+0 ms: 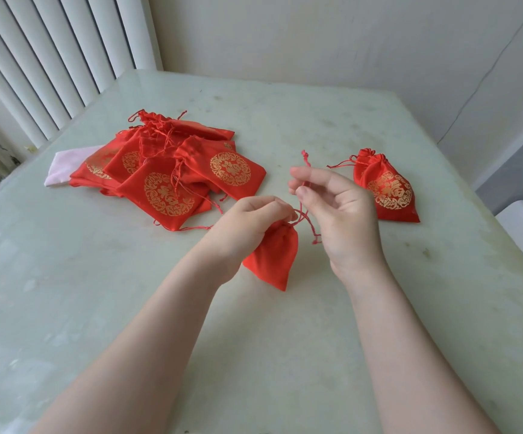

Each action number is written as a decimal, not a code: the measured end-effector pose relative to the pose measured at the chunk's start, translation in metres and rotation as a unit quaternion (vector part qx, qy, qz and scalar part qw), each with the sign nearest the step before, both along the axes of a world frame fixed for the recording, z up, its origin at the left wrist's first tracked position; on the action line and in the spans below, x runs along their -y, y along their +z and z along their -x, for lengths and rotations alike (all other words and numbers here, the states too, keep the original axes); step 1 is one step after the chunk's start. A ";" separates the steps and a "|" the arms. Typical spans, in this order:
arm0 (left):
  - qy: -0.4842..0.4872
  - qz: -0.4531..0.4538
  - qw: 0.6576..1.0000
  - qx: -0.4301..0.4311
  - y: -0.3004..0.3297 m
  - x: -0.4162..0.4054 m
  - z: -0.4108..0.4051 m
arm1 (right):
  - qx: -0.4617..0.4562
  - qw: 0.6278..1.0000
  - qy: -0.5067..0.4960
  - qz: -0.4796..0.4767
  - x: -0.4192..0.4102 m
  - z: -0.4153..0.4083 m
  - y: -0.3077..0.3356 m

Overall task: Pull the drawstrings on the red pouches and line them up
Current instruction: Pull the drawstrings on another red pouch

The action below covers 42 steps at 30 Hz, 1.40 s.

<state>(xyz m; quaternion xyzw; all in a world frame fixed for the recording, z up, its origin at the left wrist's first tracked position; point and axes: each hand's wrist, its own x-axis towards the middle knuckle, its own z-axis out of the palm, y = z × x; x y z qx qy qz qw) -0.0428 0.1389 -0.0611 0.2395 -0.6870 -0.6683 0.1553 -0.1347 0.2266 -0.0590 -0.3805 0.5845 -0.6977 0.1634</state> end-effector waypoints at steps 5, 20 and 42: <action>-0.039 0.059 0.997 0.020 0.003 -0.005 -0.002 | 0.003 1.000 0.019 0.005 -0.001 0.002 0.002; -0.036 0.244 0.968 -0.050 0.001 -0.004 -0.002 | -0.027 0.985 0.169 -0.015 -0.001 -0.010 0.005; 0.030 0.050 0.998 -0.036 0.003 0.007 -0.005 | -0.149 0.980 0.056 -0.121 -0.005 0.000 0.000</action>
